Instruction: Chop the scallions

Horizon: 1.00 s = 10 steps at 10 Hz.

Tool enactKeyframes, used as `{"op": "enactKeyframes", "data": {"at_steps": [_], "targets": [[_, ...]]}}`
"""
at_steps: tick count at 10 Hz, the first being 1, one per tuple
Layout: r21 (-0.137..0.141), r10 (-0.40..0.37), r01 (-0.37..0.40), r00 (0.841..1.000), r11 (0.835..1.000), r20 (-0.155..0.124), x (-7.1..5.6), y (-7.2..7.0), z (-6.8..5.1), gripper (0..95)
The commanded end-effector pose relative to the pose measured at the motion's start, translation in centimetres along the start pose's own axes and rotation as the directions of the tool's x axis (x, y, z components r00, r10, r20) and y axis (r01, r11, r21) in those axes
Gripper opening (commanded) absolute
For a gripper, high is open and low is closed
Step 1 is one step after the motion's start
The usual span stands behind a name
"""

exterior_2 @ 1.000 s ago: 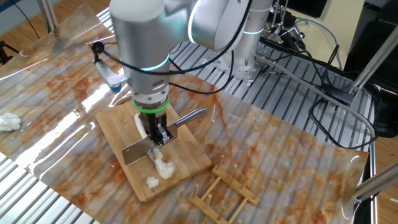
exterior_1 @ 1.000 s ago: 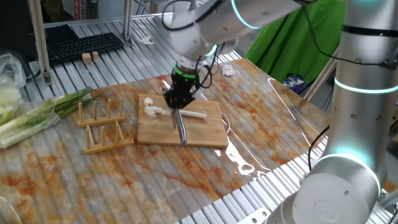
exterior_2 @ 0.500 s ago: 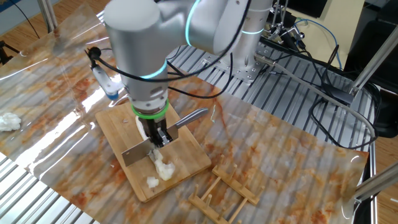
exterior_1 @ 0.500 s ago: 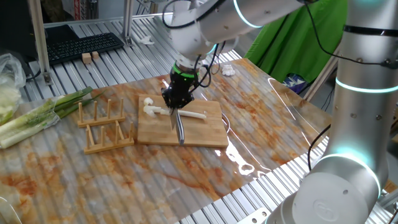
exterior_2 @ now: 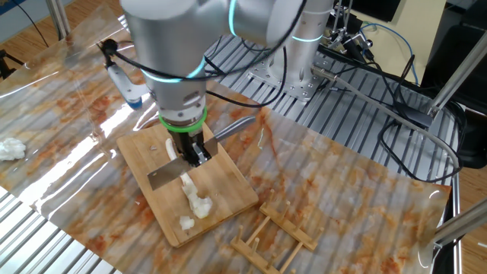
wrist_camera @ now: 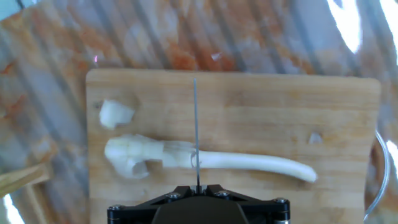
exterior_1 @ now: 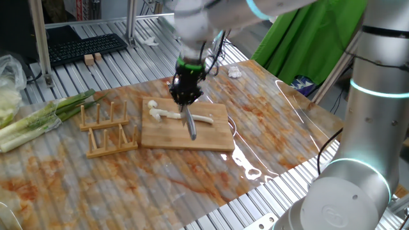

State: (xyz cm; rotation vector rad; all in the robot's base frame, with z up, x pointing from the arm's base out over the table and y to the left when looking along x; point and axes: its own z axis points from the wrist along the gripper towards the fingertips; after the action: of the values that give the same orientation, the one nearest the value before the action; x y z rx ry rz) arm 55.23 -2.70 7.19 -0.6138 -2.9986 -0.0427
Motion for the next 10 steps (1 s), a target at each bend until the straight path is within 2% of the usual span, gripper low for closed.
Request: {"op": "enactKeyframes", "data": {"at_steps": [1, 6, 7, 10], "targets": [[0.006, -0.015, 0.015, 1.000, 1.000, -0.010, -0.2, -0.6, -0.5, 0.0], [-0.006, -0.016, 0.016, 1.000, 1.000, -0.008, -0.5, -1.5, 0.1, 0.0], [-0.008, -0.014, 0.014, 1.000, 1.000, -0.004, -0.5, -1.5, 0.8, 0.0], [-0.040, -0.018, 0.019, 0.999, 0.999, 0.035, -0.5, -1.7, 4.9, 0.0]]}}
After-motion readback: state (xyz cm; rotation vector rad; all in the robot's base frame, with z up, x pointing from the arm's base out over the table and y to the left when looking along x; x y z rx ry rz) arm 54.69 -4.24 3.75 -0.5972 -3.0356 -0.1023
